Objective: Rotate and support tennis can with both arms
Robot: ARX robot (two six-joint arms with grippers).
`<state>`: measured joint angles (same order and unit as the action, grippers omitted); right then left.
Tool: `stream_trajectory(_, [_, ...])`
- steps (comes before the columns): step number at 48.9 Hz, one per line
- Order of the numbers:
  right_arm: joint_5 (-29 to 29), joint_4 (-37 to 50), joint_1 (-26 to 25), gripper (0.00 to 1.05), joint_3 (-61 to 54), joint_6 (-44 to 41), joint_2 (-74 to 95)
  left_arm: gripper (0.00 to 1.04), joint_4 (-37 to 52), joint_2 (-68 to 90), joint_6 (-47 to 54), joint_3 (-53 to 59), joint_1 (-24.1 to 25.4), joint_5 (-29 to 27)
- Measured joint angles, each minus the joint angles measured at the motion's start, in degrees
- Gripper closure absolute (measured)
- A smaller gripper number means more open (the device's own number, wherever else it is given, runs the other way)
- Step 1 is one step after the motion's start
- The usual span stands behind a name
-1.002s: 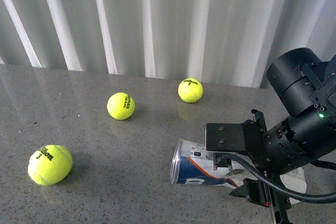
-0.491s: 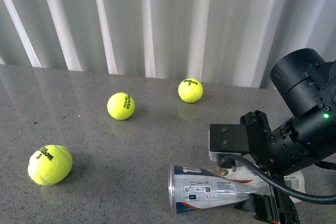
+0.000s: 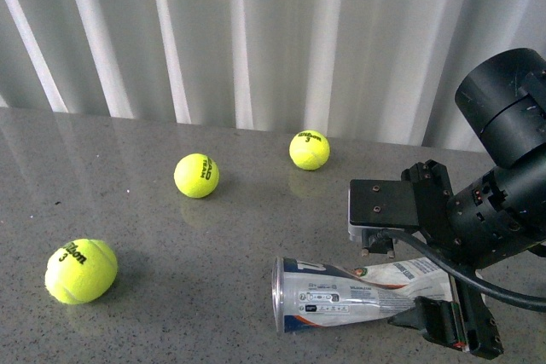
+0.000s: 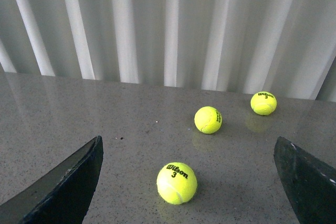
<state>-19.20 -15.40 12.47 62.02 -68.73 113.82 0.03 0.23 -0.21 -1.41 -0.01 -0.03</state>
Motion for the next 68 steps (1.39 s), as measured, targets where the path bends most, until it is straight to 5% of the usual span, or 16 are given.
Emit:
stream_trajectory(29, [1.42,-0.13,-1.57,0.07,0.0,4.11,-8.79,0.07,0.0,0.0,0.0,0.0,0.0,0.0])
stream_trajectory(44, [16.9,24.02,-5.16,0.07,0.79,21.24,-23.8,0.07,0.0,0.0,0.0,0.0,0.0,0.0])
stream_trajectory(57, [25.44,39.93,-6.51,0.07,-15.78,34.58,-48.0,0.07,0.0,0.0,0.0,0.0,0.0,0.0])
stream_trajectory(65, [23.15,35.69,-8.31,0.37,-28.79,59.12,-61.46,0.07,0.0,0.0,0.0,0.0,0.0,-0.02])
stream_trajectory(68, [22.21,36.94,-9.27,0.46,-31.89,62.36,-63.17,0.07,0.0,-0.07,0.0,0.0,0.0,0.0])
